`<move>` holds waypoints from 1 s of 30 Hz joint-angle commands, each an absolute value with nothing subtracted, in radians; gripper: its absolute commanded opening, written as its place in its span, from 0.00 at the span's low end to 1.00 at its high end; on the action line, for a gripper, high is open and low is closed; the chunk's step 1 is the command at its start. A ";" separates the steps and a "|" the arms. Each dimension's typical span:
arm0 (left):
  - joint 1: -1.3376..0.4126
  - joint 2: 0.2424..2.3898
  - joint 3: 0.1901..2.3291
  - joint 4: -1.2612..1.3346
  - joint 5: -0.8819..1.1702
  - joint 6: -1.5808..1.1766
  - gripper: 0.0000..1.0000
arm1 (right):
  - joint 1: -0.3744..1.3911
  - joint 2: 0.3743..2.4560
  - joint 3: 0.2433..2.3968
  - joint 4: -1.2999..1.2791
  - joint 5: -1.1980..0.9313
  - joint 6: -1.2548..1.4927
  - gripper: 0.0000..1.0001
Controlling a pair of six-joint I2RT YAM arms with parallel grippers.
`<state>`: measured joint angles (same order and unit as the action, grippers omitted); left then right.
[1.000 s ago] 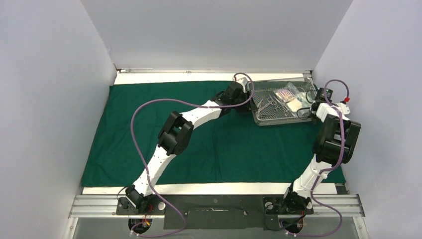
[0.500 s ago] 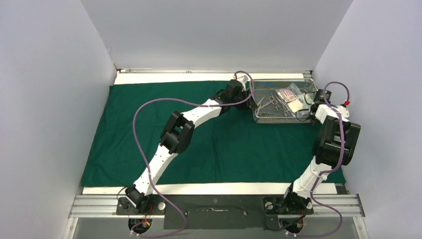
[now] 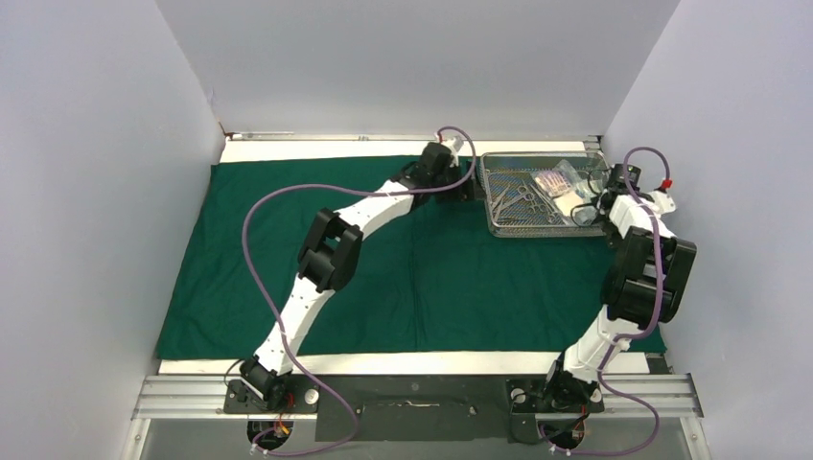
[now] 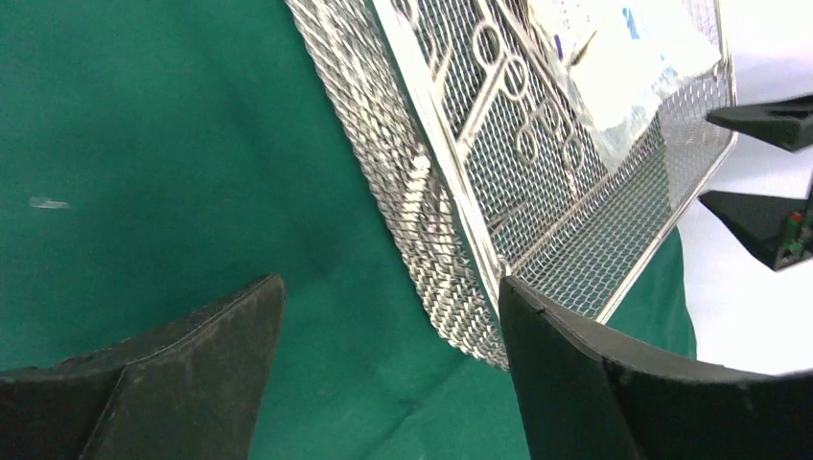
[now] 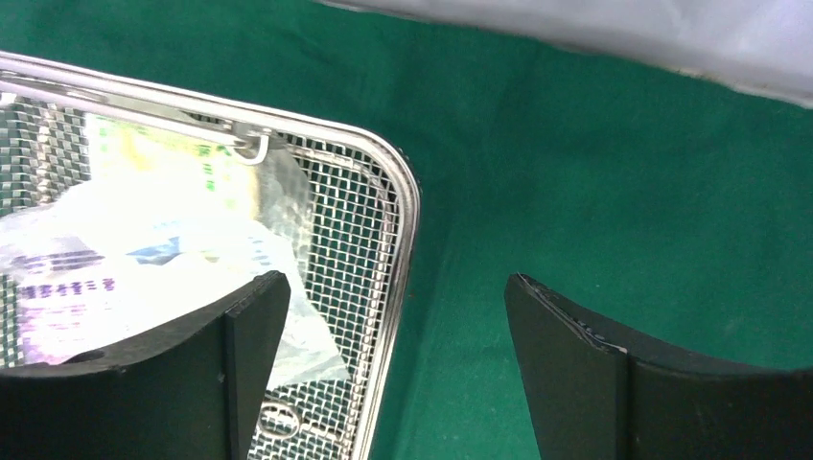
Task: Open and lay out the surgical kit
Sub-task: Move the container from the surgical kit, then pick up the medical item from the container.
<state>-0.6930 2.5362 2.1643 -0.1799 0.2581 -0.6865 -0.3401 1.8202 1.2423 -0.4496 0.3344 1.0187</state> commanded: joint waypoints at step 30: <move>-0.221 1.716 1.640 -0.477 0.132 -0.337 0.96 | -0.040 1.878 1.554 -0.407 -0.101 0.657 0.59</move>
